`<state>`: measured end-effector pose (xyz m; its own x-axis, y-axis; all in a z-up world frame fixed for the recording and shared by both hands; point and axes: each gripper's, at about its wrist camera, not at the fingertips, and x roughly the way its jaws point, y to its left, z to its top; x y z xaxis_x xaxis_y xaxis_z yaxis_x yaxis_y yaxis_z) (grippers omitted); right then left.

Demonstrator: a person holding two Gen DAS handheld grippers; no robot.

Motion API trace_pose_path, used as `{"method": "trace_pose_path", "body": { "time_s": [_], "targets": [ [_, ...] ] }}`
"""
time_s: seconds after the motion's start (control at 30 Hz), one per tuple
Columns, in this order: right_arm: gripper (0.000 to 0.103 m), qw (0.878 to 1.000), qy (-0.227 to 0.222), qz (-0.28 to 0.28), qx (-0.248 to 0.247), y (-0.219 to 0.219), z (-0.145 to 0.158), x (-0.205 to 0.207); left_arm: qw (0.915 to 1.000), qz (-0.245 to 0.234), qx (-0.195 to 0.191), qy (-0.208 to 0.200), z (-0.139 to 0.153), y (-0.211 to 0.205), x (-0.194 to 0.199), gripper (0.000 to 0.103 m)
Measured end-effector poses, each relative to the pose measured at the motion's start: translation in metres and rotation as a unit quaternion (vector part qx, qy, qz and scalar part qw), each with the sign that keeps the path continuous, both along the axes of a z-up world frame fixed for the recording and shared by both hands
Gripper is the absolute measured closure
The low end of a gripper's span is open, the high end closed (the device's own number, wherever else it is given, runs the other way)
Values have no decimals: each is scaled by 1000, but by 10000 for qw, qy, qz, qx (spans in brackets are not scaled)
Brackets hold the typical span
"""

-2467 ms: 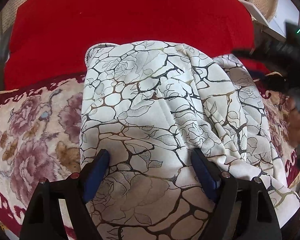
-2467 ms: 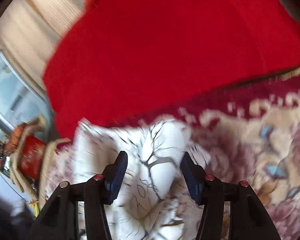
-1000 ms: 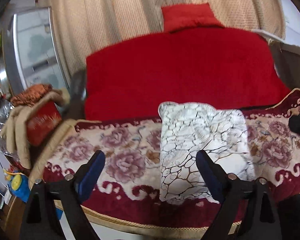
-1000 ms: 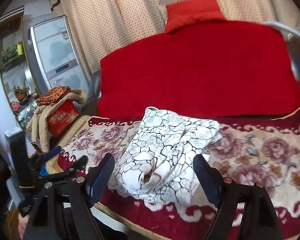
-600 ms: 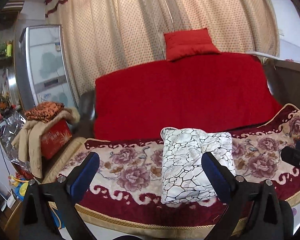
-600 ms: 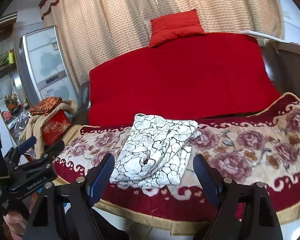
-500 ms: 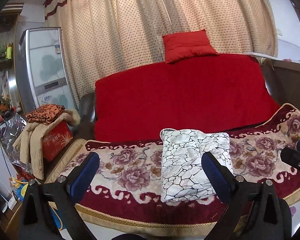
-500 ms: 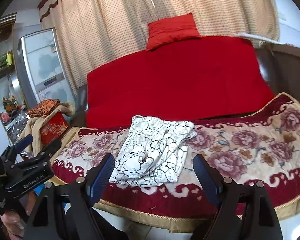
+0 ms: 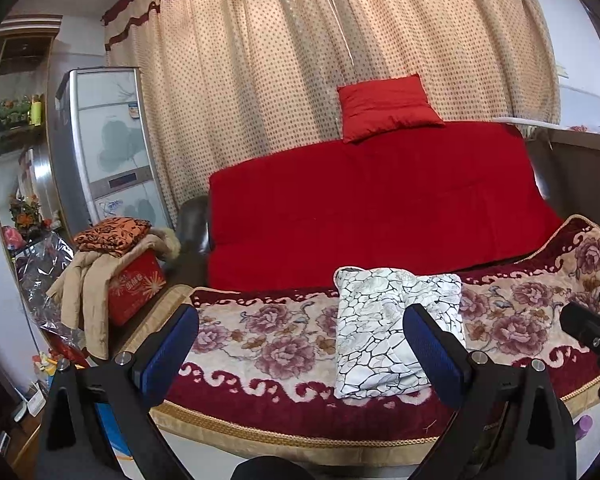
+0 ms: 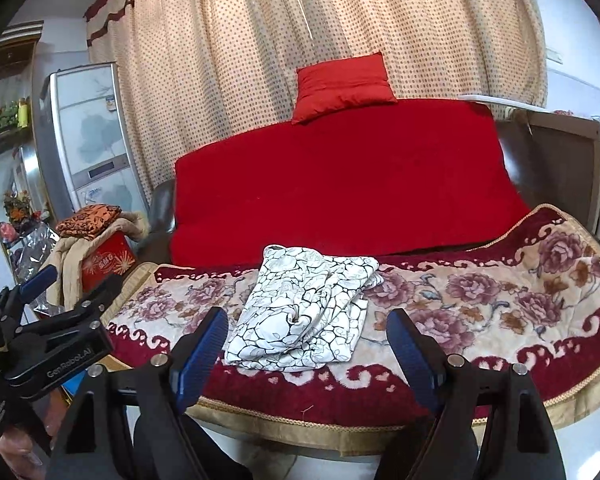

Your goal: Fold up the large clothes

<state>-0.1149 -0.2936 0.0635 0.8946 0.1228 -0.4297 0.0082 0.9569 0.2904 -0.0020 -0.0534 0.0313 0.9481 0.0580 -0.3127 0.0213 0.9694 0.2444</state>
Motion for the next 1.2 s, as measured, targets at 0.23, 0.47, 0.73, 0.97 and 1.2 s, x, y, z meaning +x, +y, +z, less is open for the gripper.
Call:
{"method": "trace_pose_path", "body": {
  "time_s": [0.23, 0.47, 0.73, 0.97, 1.2],
  "targets": [
    [19, 10000, 67, 18, -25, 8, -1, -3, 9999, 68, -73, -64, 7, 8, -10, 1],
    [19, 10000, 41, 57, -7, 12, 2, -4, 9998, 88, -106, -141, 12, 15, -17, 1],
    [19, 9999, -25, 97, -27, 19, 9, -7, 9996, 176, -160, -176, 17, 25, -21, 1],
    [19, 9999, -40, 126, -68, 26, 13, -9, 9990, 207, -285, -289, 24, 37, -28, 1],
    [19, 9996, -108, 196, -144, 37, 22, -10, 9982, 231, -400, -392, 30, 48, -34, 1]
  ]
}}
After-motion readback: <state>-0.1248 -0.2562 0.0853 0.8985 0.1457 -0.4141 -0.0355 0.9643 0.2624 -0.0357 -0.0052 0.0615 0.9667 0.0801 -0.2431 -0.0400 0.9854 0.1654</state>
